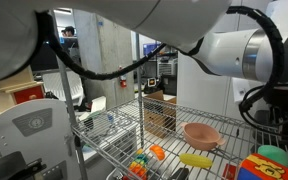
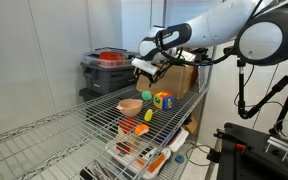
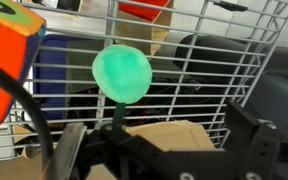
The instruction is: Move the green object to the right
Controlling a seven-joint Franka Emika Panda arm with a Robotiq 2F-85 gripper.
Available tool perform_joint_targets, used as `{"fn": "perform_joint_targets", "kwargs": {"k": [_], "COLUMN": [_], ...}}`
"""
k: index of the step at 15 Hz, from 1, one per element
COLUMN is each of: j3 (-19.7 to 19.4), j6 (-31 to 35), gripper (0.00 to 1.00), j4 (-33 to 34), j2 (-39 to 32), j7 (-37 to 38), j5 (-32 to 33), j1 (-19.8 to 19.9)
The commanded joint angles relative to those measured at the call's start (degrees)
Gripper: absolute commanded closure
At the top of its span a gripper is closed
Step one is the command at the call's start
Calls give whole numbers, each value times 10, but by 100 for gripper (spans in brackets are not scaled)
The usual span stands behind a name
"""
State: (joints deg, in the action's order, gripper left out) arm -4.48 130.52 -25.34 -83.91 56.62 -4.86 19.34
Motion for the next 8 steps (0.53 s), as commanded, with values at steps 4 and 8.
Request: {"fn": "perform_joint_targets", "kwargs": {"k": [4,8], "j3": [23,15], "j6": [-93,-121], "gripper": [0,0], "j4": [-30,43], "j2": [47,-5], "j7": [-60,-50], "j5": [-9,-7], "j1": [-17,-28]}}
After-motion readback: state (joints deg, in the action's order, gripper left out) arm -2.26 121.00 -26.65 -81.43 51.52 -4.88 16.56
